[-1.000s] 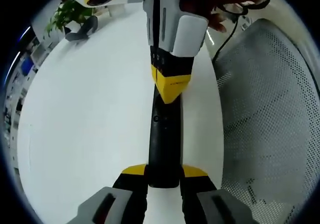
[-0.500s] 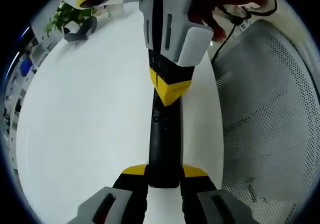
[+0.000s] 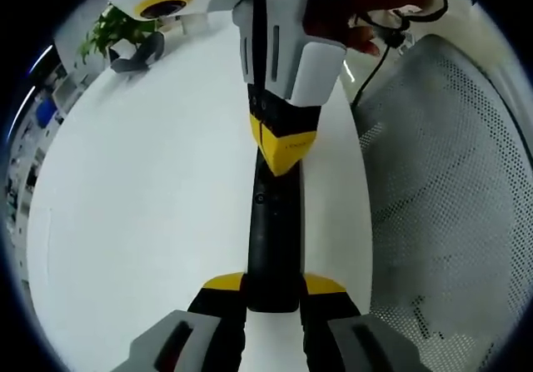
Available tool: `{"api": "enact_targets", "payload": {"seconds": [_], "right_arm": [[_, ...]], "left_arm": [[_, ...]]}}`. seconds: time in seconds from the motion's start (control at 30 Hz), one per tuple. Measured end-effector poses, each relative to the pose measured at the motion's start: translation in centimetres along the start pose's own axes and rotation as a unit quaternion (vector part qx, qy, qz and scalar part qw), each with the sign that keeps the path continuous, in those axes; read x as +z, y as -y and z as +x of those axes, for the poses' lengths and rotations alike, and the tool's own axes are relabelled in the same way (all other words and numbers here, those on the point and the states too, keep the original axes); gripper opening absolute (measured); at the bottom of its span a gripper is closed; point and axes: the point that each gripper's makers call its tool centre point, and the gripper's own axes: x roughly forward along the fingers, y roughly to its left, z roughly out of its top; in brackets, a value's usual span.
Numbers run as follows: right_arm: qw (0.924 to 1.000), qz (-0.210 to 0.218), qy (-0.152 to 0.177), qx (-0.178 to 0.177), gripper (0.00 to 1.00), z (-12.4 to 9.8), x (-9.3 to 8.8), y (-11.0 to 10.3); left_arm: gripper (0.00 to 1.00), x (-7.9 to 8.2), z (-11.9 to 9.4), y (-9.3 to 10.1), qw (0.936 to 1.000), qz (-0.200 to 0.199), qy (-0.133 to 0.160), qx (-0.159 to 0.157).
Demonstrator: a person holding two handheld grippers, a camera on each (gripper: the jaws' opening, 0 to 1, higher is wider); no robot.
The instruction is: Press the specified remote control buttons in sequence, fully releasing each button before pressing the next.
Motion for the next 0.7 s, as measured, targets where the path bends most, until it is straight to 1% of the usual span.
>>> {"api": "enact_targets", "payload": {"seconds": [0.07,0.13,0.2,0.33,0.43,0.63,0.7], "right_arm": [[1.0,0.001,-0.003,0.007,0.0,-0.1,0.0,-0.2],[0.9997,0.012,0.014,0.016,0.0,-0.3,0.7,-0.4],[0.9995,0.013,0.018,0.021,0.0,-0.4,1.1,-0.5],[0.9996,0.009,0.014,0.022,0.0,0.1,1.6,-0.5],[0.9989,0.016,0.022,0.039,0.0,0.4,2.3,-1.0],[0.999,0.011,0.014,0.04,0.0,1.1,2.4,-1.3],[0.999,0.014,0.013,0.041,0.0,1.0,2.4,-1.2]], "left_arm": [[0.22,0.0,0.0,0.0,1.0,0.0,-0.001,0.001],[0.22,0.0,0.0,0.0,1.0,0.001,-0.002,0.002],[0.22,0.0,0.0,0.0,1.0,-0.001,-0.004,0.003],[0.22,0.0,0.0,0.0,0.9999,-0.002,-0.009,0.005],[0.22,0.0,0.0,0.0,0.9999,-0.003,-0.011,0.004],[0.22,0.1,0.0,0.0,0.9999,-0.003,-0.014,0.002],[0.22,0.1,0.0,0.0,0.9999,-0.004,-0.012,0.002]]}}
